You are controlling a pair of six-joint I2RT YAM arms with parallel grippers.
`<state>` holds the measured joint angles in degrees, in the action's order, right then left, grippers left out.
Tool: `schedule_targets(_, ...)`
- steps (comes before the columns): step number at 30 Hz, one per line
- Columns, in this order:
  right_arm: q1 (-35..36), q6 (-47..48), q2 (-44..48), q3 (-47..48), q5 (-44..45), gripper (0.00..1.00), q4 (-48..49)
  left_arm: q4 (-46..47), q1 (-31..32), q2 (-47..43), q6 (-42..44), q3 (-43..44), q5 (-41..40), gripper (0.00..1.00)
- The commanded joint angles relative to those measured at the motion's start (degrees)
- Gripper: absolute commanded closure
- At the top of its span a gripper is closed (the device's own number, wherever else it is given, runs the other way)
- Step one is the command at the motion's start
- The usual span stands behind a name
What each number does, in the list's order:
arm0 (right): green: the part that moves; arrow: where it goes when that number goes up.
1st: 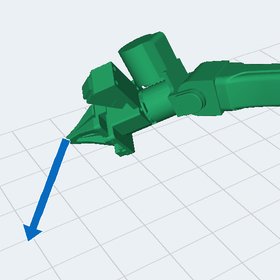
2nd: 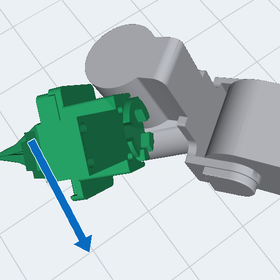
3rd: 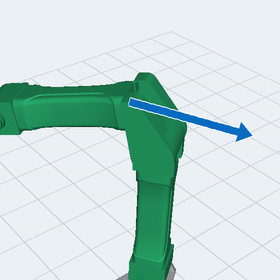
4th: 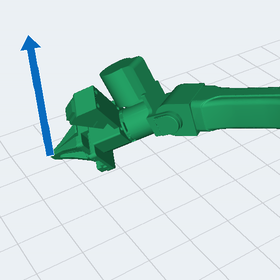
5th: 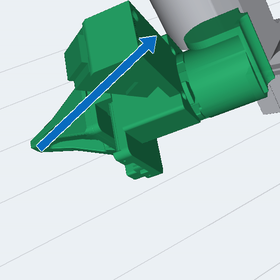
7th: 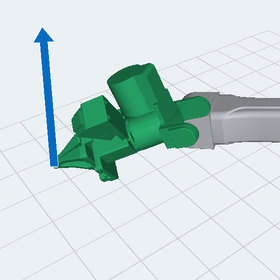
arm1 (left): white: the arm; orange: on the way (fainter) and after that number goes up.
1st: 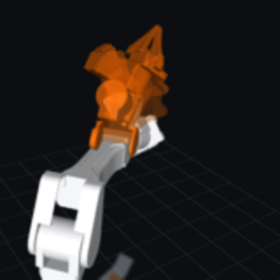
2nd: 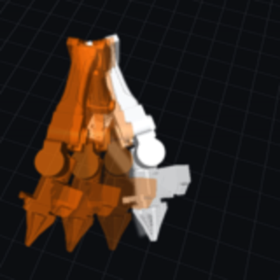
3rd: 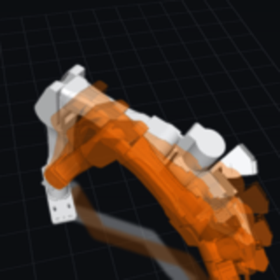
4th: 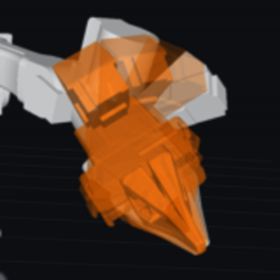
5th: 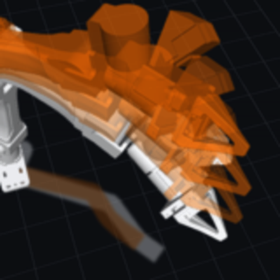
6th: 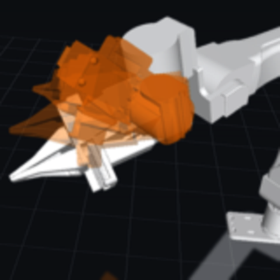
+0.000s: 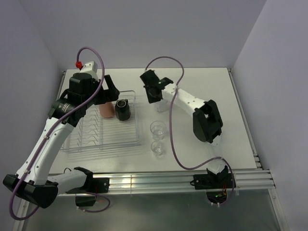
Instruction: Load the cups into the dish rack
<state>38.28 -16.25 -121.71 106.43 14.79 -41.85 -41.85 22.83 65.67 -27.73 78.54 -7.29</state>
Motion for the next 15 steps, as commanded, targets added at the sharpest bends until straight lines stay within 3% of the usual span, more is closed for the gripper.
schedule_targets(1, -3.39, -1.76, 14.37, 0.27, 0.69, 1.00, 0.10, 9.84, -2.61, -2.47, -0.66, -1.63, 11.48, 0.01)
schedule_targets(5, -5.32, -3.87, 25.19, -4.29, -9.66, 1.00, 5.00, 17.14, -5.16, -2.57, -1.63, -4.97, 28.34, 0.01)
schedule_targets(8, -5.85, -6.51, 33.44, -9.04, -19.69, 1.00, 9.65, 23.72, -5.51, -2.65, -3.47, -7.86, 34.77, 0.01)
schedule_targets(15, -7.17, -17.38, 41.11, -22.82, -42.69, 1.00, 26.18, 39.72, -5.95, -2.31, -8.39, -13.67, 46.82, 0.01)
